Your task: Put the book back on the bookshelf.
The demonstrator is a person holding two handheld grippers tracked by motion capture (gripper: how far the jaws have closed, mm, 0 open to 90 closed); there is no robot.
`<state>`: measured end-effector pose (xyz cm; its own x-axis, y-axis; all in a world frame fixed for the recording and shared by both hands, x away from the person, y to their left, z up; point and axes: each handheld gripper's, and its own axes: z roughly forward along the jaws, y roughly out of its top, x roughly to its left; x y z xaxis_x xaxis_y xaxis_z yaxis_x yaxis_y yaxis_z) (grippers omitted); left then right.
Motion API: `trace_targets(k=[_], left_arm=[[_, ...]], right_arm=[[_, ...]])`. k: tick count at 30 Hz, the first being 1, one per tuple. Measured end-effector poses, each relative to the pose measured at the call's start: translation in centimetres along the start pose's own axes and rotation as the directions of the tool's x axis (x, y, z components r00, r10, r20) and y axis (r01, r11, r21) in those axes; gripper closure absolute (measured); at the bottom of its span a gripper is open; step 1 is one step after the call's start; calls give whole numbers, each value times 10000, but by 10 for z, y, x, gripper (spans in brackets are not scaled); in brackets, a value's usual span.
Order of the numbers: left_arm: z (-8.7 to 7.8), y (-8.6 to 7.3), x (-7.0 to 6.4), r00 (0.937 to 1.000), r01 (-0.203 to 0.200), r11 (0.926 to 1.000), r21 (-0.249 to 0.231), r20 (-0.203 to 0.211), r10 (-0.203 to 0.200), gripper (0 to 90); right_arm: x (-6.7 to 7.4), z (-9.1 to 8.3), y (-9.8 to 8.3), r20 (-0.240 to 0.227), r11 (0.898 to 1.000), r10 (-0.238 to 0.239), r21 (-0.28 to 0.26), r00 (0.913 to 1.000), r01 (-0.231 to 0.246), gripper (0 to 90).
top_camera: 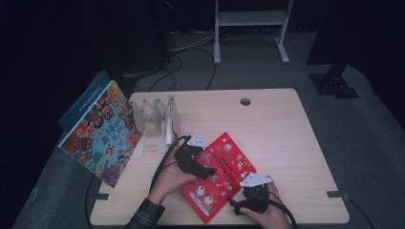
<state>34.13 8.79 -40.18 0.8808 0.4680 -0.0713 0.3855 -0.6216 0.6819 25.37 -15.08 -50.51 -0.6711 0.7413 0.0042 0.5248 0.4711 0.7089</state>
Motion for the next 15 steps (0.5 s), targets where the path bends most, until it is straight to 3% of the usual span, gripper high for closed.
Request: trace_targets(k=[4,9,15], left_arm=[[-13,6,-1,9981,19,9991,-426,617,7,112],[-22,13,-8,9965,-507,9978,-433,638,534,167],[-36,17,-15,9911,-893,9888,-1192,876,1001,320]], right_arm=[[-1,0,0,-33,10000,-29,7,10000,29,0],[-1,0,0,-60,10000,-68,2,10000,68,0],[-2,-1,-1,-99,10000,-64,-10,9999,64,0]])
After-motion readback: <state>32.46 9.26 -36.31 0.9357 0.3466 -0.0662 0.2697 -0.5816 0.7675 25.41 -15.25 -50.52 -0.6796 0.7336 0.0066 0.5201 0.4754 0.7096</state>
